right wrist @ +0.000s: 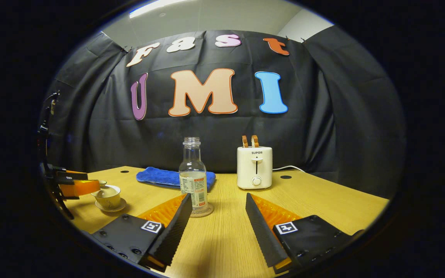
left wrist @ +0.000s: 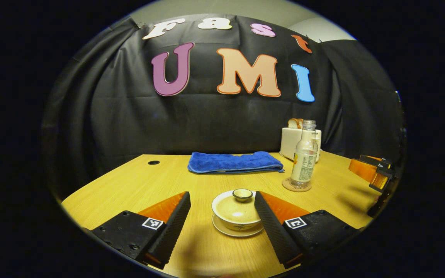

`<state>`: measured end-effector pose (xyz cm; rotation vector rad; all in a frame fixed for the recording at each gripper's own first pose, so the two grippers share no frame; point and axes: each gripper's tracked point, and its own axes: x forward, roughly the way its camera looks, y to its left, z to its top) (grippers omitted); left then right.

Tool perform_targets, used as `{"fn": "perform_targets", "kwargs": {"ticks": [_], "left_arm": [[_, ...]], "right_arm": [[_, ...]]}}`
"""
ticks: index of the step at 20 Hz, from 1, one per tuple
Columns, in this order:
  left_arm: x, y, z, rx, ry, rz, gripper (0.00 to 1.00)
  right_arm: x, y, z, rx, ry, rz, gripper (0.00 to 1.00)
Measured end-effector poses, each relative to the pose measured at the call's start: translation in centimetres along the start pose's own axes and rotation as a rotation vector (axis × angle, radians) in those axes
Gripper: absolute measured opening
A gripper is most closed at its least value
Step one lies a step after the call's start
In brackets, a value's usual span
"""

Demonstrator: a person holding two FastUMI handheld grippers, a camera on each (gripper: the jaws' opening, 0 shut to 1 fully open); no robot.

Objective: Open the teacup lid with one hand, grasp the water bottle and pour water into the teacup with the other hand; after pouring, place the water bottle on the coaster and then close the teacup lid.

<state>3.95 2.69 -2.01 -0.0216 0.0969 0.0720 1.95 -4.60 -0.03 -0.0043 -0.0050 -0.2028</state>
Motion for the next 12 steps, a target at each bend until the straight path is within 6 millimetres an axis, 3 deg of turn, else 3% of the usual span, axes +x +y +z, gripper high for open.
{"fn": "perform_targets", "kwargs": {"ticks": [12], "left_arm": [[-2.5, 4.0, 1.5, 0.012, -0.105, 0.234, 0.98]], "right_arm": [[-0.2, -0.8, 0.0, -0.002, -0.003, -0.04, 0.9]]}}
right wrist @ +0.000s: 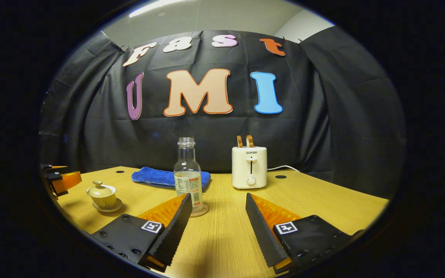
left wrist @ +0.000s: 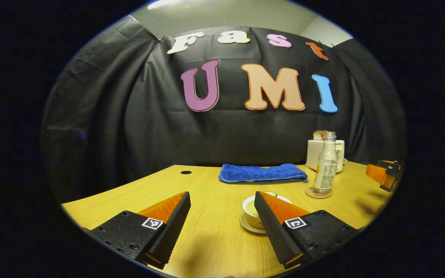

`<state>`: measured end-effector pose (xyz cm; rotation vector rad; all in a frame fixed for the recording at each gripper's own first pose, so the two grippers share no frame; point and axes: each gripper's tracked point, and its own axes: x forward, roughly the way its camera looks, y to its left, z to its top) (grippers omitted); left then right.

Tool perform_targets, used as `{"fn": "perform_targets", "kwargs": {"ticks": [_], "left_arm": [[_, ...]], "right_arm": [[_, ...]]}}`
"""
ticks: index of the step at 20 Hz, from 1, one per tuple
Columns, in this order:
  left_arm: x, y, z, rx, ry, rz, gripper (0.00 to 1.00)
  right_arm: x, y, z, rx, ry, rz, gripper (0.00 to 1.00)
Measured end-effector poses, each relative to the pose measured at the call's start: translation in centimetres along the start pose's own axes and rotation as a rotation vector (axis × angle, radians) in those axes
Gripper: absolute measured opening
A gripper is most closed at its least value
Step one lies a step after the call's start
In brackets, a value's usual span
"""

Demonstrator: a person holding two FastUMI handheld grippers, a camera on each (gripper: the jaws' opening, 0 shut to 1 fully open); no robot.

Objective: Open the teacup lid with one hand, grasp the water bottle and pour water into the teacup with the other hand; after pouring, place the water bottle on the coaster and then close the teacup lid.

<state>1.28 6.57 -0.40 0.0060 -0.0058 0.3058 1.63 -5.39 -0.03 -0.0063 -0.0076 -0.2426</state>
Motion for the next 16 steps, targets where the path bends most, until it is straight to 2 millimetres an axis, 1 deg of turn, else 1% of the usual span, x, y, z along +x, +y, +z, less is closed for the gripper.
{"fn": "perform_targets", "kwargs": {"ticks": [1, 3, 5, 10, 16], "left_arm": [[0.0, 0.1, -0.3, 0.002, 0.009, 0.01, 0.97], [-0.3, 0.0, -0.1, 0.002, 0.002, 0.011, 0.97], [-0.2, 0.1, -0.1, 0.001, 0.003, 0.01, 0.99], [-0.2, 0.1, -0.1, 0.001, 0.001, 0.01, 0.97], [-0.2, 0.2, -0.2, 0.001, 0.001, 0.015, 0.97]], "right_arm": [[-0.1, -0.2, 0.0, 0.0, 0.0, -0.007, 0.9], [-0.1, -0.3, 0.0, -0.001, -0.001, -0.015, 0.9], [-0.1, -0.5, 0.0, -0.001, -0.001, -0.021, 0.9], [-0.2, -1.3, 0.0, -0.003, -0.003, -0.062, 0.9], [-0.2, -1.4, 0.0, -0.003, -0.003, -0.068, 0.9]]}}
